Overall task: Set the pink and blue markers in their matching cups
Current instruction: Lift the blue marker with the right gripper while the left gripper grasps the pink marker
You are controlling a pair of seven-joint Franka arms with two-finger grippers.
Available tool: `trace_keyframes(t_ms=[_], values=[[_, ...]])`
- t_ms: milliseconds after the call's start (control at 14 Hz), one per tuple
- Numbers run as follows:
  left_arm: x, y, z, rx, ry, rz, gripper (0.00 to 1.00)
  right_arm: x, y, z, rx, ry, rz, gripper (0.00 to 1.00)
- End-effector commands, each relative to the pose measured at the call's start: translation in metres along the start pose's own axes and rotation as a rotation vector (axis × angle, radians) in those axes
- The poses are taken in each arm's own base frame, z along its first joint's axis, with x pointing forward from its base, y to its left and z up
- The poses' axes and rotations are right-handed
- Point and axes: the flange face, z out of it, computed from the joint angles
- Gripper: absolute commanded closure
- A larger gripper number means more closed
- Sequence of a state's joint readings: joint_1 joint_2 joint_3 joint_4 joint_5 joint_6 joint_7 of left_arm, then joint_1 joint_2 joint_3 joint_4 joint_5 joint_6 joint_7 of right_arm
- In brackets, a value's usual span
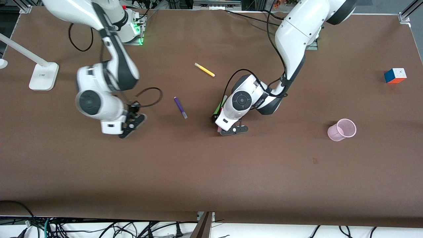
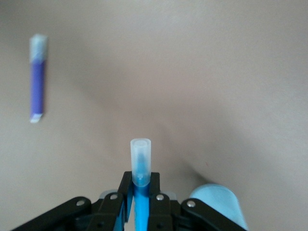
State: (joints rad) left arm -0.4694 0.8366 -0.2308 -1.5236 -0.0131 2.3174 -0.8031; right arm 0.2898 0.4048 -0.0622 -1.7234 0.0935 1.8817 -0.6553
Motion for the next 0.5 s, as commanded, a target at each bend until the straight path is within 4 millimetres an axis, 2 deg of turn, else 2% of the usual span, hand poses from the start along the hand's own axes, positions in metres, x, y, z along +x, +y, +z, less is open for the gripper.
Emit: trace_keyframes(t_ms=[0,286,429], values=[[0.001,0.012,0.005,0.029,0.045,0.018,0.12,-0.038,0.034,-0.016,0.121,0.05,-0.174,1.0],[0.0,0.013,0.005,0.072,0.089,0.085,0.17,-0.089,0.078,-0.011,0.268,0.212,-0.4,1.0],[-0.001,0.014,0.005,0.068,0.085,0.075,0.53,-0.101,0.086,-0.002,0.277,0.24,-0.5,1.0]])
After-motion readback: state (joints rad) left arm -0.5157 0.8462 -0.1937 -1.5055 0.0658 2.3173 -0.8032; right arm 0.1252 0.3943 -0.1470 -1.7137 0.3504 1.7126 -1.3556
